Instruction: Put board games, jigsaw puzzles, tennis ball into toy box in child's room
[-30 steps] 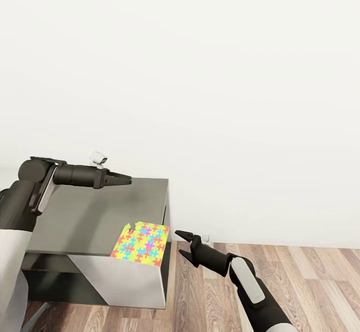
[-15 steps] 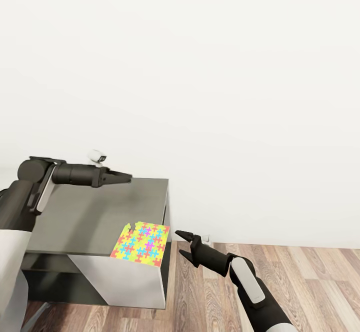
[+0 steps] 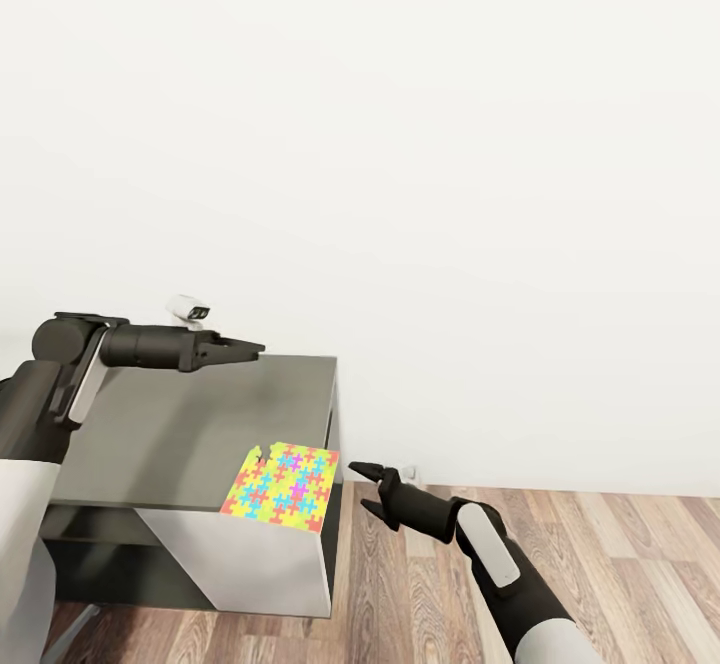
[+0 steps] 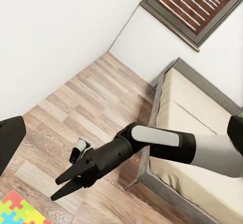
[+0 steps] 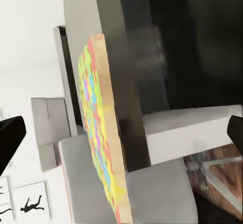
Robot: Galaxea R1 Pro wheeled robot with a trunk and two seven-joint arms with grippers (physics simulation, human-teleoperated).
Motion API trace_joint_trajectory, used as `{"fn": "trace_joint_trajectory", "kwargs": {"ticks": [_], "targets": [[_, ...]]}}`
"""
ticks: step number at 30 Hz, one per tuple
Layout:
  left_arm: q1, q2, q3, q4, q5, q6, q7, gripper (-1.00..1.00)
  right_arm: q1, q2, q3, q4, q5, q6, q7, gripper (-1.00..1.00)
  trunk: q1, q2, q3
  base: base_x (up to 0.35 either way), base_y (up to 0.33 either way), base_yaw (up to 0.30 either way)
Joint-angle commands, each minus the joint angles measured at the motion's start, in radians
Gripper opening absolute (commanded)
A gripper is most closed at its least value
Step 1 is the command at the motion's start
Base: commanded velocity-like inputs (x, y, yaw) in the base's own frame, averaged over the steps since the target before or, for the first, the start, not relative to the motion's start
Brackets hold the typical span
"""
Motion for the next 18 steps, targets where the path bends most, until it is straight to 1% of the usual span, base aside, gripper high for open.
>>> {"fn": "trace_joint_trajectory", "kwargs": {"ticks": [1, 3, 6, 14, 18], "targets": [[-0.001, 0.001, -0.002, 0.0, 0.001, 0.011, -0.004, 1.0, -0.005, -0.001, -0.001, 0.009, 0.008, 0.003, 0.005, 1.0, 0.004, -0.008, -0.004, 0.0, 0.0, 0.0], [-0.001, 0.001, -0.002, 0.0, 0.003, 0.011, -0.004, 1.0, -0.015, -0.003, -0.001, 0.026, 0.02, 0.002, 0.007, 1.0, 0.012, -0.022, -0.01, 0.0, 0.0, 0.0], [-0.001, 0.001, -0.001, 0.0, 0.003, 0.011, -0.004, 1.0, -0.02, -0.004, -0.002, 0.035, 0.025, 0.002, 0.017, 1.0, 0.023, -0.043, -0.02, 0.0, 0.0, 0.0], [-0.001, 0.002, 0.0, -0.014, 0.008, 0.011, -0.004, 1.0, -0.023, -0.01, -0.001, 0.041, 0.028, 0.002, 0.046, 1.0, 0.023, -0.043, -0.02, 0.0, 0.0, 0.0], [-0.001, 0.003, -0.001, -0.019, 0.023, 0.011, -0.004, 1.0, -0.023, -0.01, -0.001, 0.042, 0.028, 0.002, 0.063, 1.0, 0.023, -0.043, -0.02, 0.0, 0.0, 0.0]]}}
